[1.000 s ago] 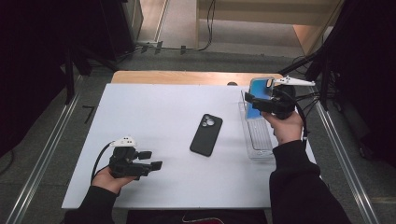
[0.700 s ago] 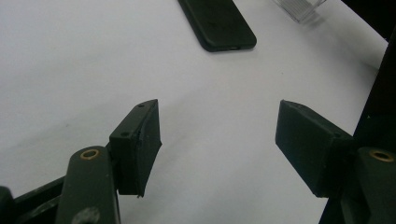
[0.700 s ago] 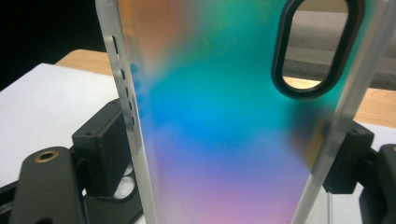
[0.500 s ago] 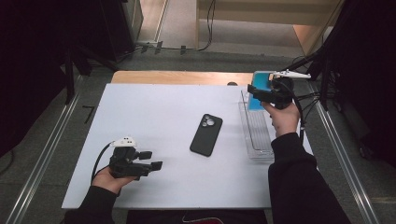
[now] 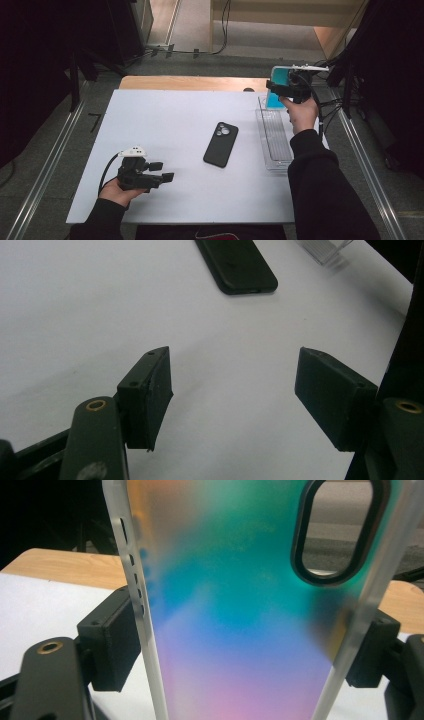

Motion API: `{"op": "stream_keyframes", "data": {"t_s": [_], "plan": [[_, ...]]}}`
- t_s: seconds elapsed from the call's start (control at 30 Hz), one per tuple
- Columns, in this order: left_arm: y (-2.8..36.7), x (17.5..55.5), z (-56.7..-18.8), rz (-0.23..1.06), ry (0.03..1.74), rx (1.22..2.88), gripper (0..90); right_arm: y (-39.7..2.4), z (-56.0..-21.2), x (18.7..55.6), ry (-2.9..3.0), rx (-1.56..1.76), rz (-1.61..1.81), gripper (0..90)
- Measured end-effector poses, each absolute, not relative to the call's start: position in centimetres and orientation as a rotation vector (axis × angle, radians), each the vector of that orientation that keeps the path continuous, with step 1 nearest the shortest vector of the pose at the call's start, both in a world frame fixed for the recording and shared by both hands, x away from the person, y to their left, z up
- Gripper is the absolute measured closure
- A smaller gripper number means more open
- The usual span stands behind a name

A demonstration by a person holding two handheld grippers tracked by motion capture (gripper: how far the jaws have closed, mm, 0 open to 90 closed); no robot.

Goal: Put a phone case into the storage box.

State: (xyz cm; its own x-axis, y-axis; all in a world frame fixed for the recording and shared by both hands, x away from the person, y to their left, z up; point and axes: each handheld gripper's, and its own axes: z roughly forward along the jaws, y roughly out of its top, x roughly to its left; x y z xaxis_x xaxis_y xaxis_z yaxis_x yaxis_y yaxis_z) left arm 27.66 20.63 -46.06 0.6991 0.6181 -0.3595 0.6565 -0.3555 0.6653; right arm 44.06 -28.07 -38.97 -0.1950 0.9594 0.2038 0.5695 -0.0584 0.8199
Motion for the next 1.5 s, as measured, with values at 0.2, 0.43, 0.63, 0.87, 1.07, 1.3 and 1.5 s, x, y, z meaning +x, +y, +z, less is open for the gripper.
{"op": "stream_keyframes", "data": {"t_s": [0.2,0.43,0.63,0.87,1.07,1.3,1.5], "plan": [[20.6,27.6,-46.1,-0.059,0.968,2.074,31.2,-27.7,-39.4,45.7,1.774,1.63,1.118,16.8],[20.5,27.5,-46.1,-0.07,0.961,2.065,31.2,-27.7,-41.2,47.1,1.763,1.675,1.112,16.7],[20.5,27.6,-46.1,-0.072,0.963,2.066,31.2,-27.7,-42.6,47.8,1.773,1.69,1.044,16.6],[20.5,27.5,-46.1,-0.072,0.957,2.071,31.3,-27.4,-44.6,48.6,1.83,1.743,0.96,16.5],[20.5,27.5,-46.1,-0.071,0.959,2.073,31.3,-26.8,-45.2,48.8,1.879,1.711,0.894,15.9],[20.4,27.5,-46.1,-0.07,0.956,2.078,31.3,-27.2,-45.3,48.8,1.89,1.734,0.963,9.6],[20.4,27.5,-46.1,-0.069,0.958,2.081,31.3,-27.8,-45.0,48.7,1.875,1.742,0.975,0.0]]}}
